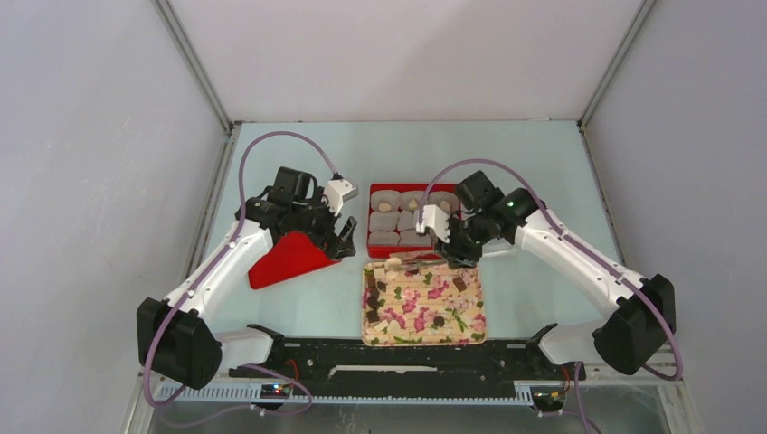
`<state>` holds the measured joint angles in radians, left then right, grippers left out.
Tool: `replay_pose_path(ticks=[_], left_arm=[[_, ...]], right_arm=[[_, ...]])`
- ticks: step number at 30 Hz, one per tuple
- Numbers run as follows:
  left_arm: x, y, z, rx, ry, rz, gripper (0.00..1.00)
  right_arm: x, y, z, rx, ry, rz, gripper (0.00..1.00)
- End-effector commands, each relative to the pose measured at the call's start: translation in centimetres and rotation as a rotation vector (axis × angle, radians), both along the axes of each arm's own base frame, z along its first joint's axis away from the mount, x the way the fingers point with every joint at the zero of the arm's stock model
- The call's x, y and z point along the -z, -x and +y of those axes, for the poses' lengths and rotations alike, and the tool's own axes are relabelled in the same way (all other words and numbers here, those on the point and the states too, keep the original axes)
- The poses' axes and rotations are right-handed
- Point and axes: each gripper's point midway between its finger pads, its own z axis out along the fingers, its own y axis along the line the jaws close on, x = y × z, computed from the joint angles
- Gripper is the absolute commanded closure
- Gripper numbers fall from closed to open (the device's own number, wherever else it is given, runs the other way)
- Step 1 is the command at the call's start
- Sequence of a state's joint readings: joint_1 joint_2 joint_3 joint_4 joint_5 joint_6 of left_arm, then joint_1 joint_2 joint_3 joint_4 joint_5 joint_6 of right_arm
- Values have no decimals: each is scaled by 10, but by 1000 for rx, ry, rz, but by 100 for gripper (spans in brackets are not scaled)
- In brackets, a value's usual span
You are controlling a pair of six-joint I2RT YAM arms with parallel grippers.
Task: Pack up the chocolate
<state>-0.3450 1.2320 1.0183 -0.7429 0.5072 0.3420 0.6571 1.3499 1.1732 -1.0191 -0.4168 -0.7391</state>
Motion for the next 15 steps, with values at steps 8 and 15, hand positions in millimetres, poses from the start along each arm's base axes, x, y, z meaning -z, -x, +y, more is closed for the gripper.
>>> replay_pose_path(ticks=[8, 15], left_arm=[[-18, -10, -3, 14, 12, -82, 0], [-18, -10, -2, 12, 8, -85, 0]], right_arm=[[-39, -95, 27, 260, -188, -152, 72], [-19, -129, 32, 348, -98, -129, 71]])
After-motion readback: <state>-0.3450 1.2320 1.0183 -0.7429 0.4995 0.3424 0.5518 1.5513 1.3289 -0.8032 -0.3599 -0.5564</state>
